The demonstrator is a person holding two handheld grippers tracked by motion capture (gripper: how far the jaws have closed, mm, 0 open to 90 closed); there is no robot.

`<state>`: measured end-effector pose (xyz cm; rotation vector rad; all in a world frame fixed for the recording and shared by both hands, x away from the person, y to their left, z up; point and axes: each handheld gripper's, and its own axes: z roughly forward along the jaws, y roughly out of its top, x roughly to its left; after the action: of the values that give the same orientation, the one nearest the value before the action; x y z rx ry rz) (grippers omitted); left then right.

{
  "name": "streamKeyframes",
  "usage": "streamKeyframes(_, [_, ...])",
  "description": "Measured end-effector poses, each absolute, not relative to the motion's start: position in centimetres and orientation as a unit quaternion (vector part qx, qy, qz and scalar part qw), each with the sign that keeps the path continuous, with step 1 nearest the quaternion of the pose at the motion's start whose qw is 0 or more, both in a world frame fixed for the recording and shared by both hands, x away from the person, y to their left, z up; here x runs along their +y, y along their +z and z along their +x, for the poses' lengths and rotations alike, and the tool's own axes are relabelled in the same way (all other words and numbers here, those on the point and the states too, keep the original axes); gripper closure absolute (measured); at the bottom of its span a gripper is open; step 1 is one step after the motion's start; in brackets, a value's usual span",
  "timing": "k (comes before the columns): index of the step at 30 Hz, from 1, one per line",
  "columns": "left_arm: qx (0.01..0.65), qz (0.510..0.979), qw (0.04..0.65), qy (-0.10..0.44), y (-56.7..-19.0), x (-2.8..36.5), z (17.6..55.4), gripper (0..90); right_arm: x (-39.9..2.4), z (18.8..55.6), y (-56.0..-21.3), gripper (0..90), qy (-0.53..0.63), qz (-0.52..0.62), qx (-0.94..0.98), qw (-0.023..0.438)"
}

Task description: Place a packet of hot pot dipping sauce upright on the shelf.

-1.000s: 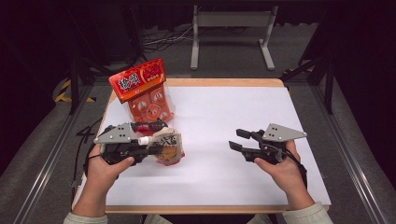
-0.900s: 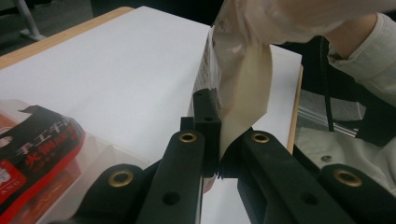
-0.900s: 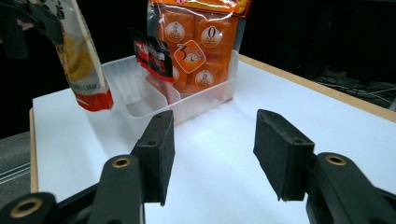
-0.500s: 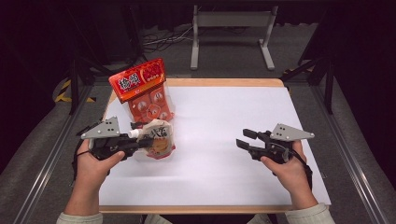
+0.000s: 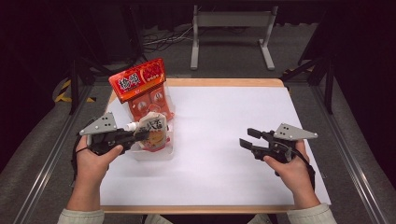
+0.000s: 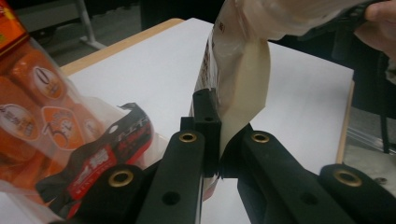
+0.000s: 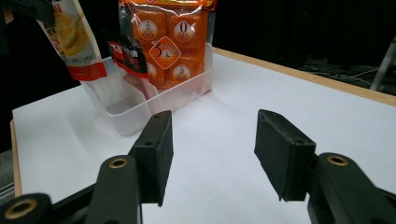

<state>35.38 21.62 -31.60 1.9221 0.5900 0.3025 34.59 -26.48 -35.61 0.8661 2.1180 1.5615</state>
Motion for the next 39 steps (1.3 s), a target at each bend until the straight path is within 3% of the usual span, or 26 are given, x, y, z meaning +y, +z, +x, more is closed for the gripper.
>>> streamKeyframes(14, [0.271,0.793,0.520,0.162,-32.7,22.1,36.2,88.9,-26.7,34.7,-35.8,47.4,0.554,0.314,0.749,0.182])
streamKeyframes(39, [0.284,0.804,0.511,0.107,-36.3,22.3,38.1,88.7,-26.4,35.1,-36.5,47.4,0.555,0.315,0.753,0.160])
